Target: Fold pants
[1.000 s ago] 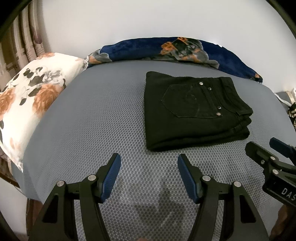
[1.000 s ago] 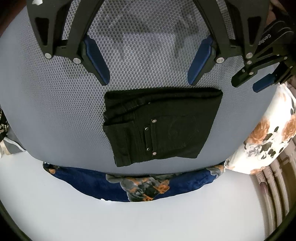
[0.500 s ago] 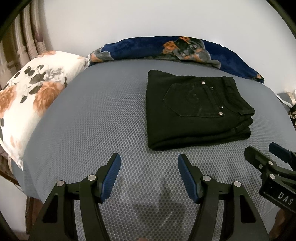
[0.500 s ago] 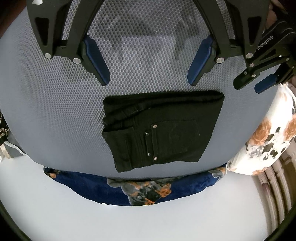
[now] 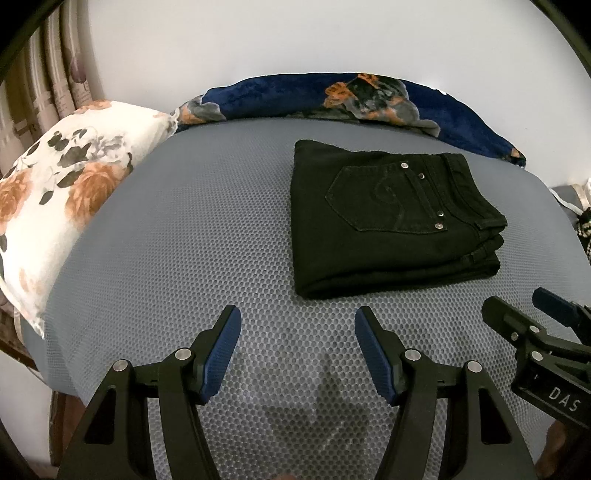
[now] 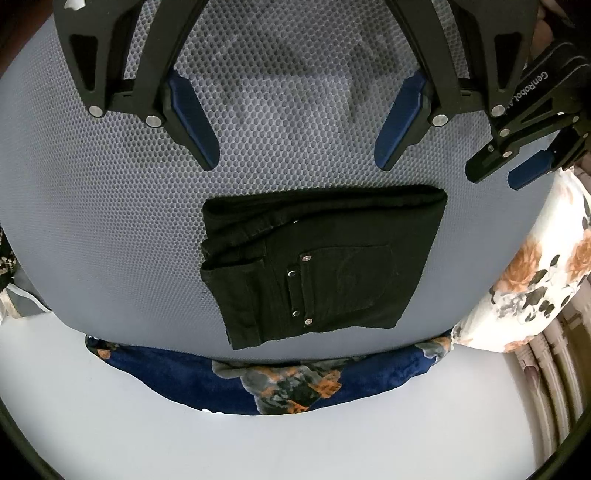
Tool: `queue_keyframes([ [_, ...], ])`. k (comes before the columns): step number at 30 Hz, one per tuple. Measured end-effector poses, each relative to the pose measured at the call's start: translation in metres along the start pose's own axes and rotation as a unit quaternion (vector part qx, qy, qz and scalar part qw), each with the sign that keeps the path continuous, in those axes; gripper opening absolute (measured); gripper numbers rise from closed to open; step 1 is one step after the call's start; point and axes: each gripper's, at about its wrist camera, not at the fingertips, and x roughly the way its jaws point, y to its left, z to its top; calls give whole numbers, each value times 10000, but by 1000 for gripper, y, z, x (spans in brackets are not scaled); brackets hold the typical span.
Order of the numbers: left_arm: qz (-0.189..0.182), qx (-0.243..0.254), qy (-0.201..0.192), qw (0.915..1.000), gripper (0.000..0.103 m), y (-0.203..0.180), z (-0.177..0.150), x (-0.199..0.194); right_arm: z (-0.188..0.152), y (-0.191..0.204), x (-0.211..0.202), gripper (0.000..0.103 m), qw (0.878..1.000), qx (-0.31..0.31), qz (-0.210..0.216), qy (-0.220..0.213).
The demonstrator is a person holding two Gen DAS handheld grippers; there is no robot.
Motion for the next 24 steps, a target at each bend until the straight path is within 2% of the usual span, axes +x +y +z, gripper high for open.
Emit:
queue_keyframes([
  [24,-18,39,-21,10000,65,-3,-1,-1,-1,1,3,84,10000,-21,-56,77],
])
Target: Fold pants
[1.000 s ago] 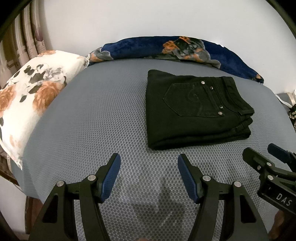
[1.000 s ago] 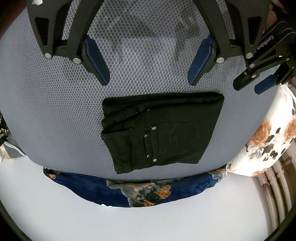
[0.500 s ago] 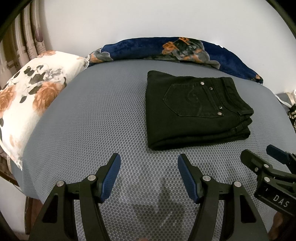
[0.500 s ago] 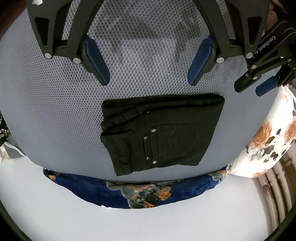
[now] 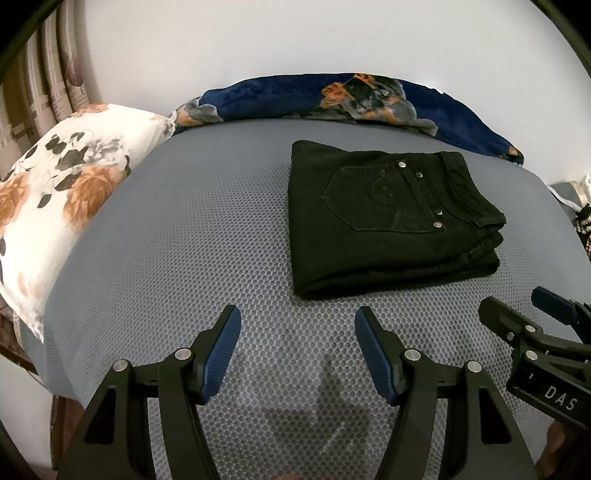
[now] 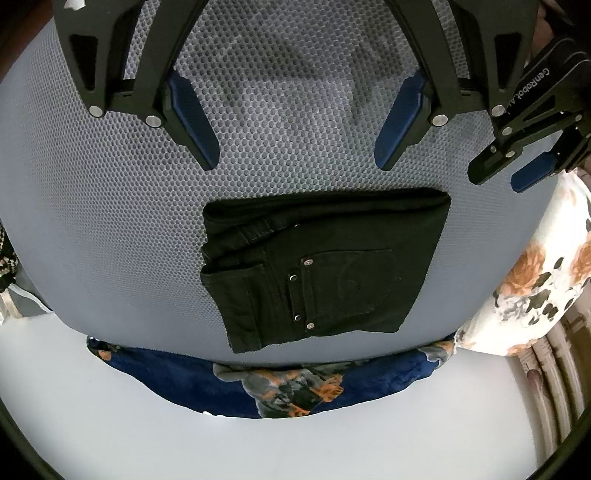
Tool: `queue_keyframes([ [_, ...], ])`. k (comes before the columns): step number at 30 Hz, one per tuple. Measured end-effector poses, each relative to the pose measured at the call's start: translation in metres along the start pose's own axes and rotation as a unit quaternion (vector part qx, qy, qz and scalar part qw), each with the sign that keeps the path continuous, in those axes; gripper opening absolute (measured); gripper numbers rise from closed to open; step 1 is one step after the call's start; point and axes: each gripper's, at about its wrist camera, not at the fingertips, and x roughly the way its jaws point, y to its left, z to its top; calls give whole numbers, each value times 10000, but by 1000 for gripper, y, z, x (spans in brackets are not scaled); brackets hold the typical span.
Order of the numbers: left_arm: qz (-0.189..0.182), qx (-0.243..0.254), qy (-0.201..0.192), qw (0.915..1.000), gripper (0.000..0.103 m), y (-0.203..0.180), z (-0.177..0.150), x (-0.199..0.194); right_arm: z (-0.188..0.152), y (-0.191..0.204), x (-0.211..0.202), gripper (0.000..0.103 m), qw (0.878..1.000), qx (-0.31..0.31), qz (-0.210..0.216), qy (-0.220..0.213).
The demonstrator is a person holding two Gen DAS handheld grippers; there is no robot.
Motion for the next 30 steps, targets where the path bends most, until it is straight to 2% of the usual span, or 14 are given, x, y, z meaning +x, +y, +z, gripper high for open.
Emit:
queue_keyframes([
  [30,-62,98,18,9999,65,2,2,6,-2,2,3,84,10000,33,-35,49],
])
